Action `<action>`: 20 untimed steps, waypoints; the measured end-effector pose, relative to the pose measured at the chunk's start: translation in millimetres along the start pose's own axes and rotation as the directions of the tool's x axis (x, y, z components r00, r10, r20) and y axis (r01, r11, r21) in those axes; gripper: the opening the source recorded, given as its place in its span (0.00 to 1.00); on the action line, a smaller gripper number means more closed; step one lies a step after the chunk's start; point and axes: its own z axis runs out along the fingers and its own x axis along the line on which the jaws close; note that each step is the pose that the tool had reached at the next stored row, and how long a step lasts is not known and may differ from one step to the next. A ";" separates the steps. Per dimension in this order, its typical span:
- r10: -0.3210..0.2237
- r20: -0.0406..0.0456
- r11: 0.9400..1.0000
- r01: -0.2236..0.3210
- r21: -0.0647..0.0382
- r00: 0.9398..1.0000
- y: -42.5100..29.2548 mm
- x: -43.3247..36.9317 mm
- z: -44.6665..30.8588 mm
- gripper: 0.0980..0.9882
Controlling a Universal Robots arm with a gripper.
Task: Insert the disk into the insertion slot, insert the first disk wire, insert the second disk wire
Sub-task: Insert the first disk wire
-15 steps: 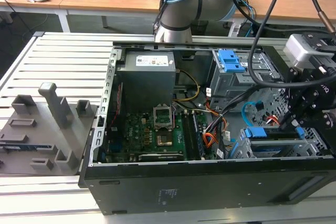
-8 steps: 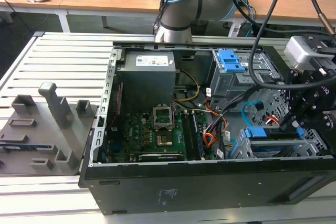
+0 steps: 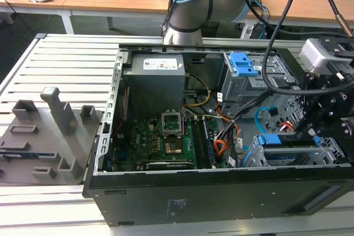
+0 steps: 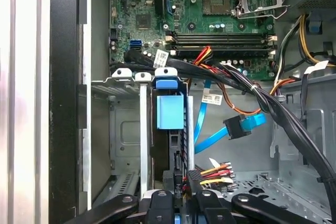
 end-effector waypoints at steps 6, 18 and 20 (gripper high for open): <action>0.000 0.000 1.000 0.000 0.000 1.000 1.6 -3.4 -24.6 0.15; 0.000 0.000 1.000 0.000 0.000 1.000 6.1 -9.4 -28.7 0.01; 0.000 0.000 1.000 0.000 0.000 1.000 9.3 -9.4 -28.4 0.01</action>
